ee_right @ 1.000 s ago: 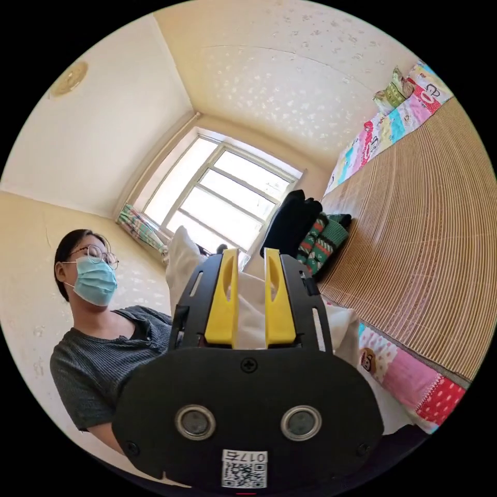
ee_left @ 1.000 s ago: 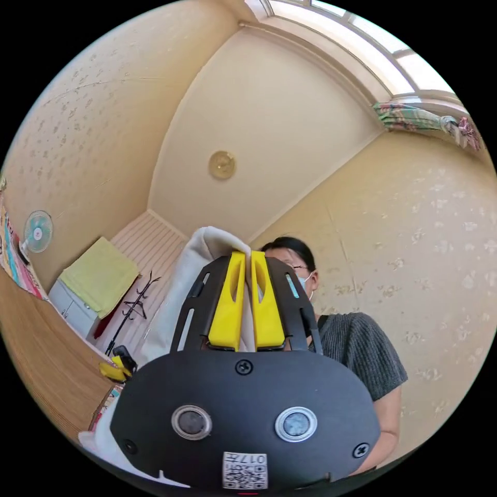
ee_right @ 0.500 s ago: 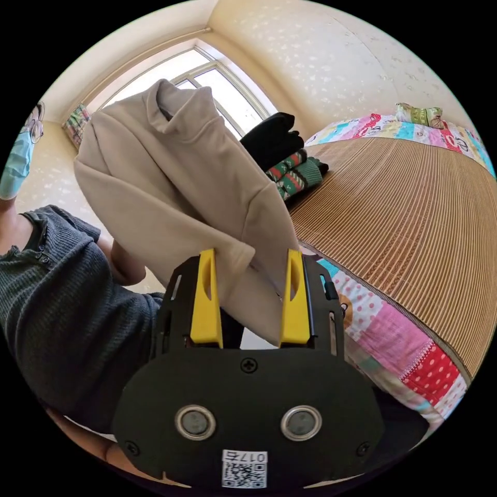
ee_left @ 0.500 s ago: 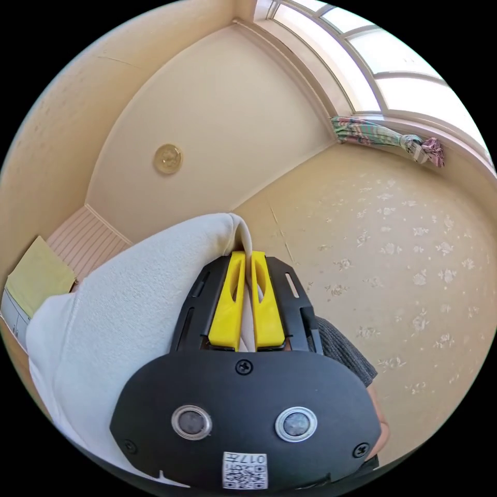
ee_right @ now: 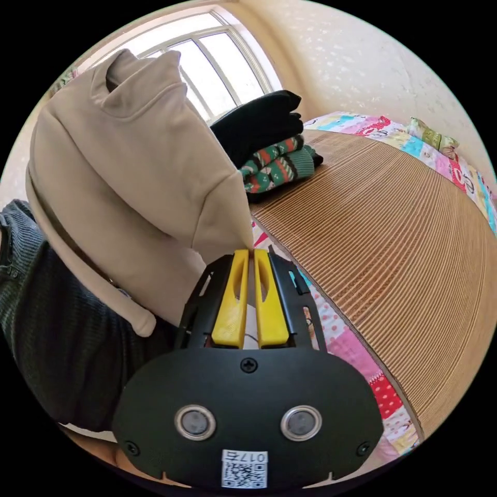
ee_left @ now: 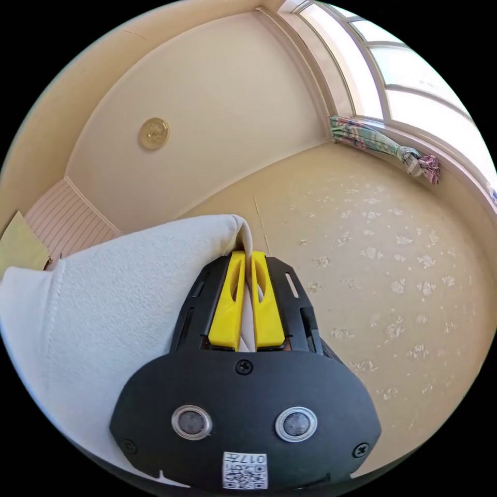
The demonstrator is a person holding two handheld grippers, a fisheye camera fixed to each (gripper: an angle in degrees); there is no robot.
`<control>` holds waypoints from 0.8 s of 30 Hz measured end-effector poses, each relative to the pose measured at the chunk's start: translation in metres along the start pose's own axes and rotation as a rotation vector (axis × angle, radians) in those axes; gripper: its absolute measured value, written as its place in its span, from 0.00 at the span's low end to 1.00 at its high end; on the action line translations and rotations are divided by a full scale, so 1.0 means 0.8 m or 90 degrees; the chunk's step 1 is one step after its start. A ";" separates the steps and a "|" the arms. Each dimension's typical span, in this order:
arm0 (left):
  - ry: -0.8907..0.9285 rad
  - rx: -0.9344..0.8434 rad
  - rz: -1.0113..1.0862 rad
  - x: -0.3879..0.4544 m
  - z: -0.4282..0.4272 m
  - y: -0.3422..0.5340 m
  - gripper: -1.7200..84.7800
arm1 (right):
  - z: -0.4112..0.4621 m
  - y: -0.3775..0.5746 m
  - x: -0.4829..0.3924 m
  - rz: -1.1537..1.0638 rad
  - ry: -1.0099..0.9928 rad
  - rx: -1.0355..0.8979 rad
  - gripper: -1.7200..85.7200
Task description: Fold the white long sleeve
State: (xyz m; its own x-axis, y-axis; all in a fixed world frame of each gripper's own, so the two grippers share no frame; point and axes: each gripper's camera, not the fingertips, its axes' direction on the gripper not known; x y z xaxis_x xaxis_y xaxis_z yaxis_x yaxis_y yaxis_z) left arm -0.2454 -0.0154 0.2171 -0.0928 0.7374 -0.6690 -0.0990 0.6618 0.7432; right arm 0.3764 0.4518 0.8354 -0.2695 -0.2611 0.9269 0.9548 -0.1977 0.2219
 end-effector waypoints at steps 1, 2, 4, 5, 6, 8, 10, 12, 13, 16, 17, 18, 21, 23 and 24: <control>-0.022 -0.012 -0.002 0.006 -0.001 -0.011 0.01 | -0.030 0.000 -0.001 0.025 0.060 0.017 0.05; -0.049 -0.028 -0.005 0.013 -0.003 -0.023 0.01 | -0.047 0.001 -0.001 0.038 0.090 0.032 0.05; -0.100 -0.062 -0.010 0.029 -0.008 -0.043 0.01 | -0.133 0.012 -0.003 0.099 0.199 0.121 0.04; -0.146 -0.082 -0.006 0.045 -0.012 -0.056 0.01 | -0.156 0.017 -0.005 0.115 0.222 0.149 0.04; -0.171 -0.089 0.000 0.055 -0.016 -0.062 0.01 | -0.207 0.031 -0.010 0.143 0.266 0.220 0.04; -0.277 -0.104 0.017 0.091 -0.034 -0.088 0.01 | -0.280 0.057 -0.026 0.163 0.317 0.342 0.04; -0.373 -0.098 0.015 0.111 -0.054 -0.111 0.01 | -0.360 0.087 -0.053 0.180 0.384 0.477 0.04; -0.461 -0.111 0.004 0.113 -0.069 -0.139 0.01 | -0.402 0.095 -0.074 0.152 0.447 0.544 0.04; -0.506 -0.127 -0.003 0.104 -0.077 -0.165 0.01 | -0.423 0.090 -0.081 0.136 0.490 0.569 0.04; -0.677 -0.206 -0.033 0.044 -0.106 -0.259 0.01 | -0.462 0.036 -0.050 0.126 0.635 0.555 0.05; -0.765 -0.246 -0.060 0.000 -0.125 -0.309 0.01 | -0.469 0.020 -0.033 0.130 0.655 0.544 0.05; -0.821 -0.270 -0.070 -0.024 -0.135 -0.335 0.01 | -0.486 -0.018 0.012 0.147 0.675 0.509 0.05; -1.252 -0.344 -0.047 -0.152 -0.177 -0.444 0.02 | -0.525 -0.109 0.171 0.257 0.652 0.422 0.07; -1.531 -0.287 -0.019 -0.234 -0.223 -0.494 0.04 | -0.529 -0.147 0.272 0.345 0.648 0.351 0.09; -1.552 -0.295 -0.033 -0.253 -0.237 -0.501 0.05 | -0.520 -0.161 0.335 0.419 0.659 0.285 0.09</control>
State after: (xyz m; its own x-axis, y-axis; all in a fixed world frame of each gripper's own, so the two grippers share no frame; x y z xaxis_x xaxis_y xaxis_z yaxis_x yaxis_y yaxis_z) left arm -0.3747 -0.4557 0.0525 0.6400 -0.2454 0.7281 -0.2013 0.8610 0.4671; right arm 0.1294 0.0141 0.9292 0.4816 -0.8295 0.2828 0.8488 0.5219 0.0852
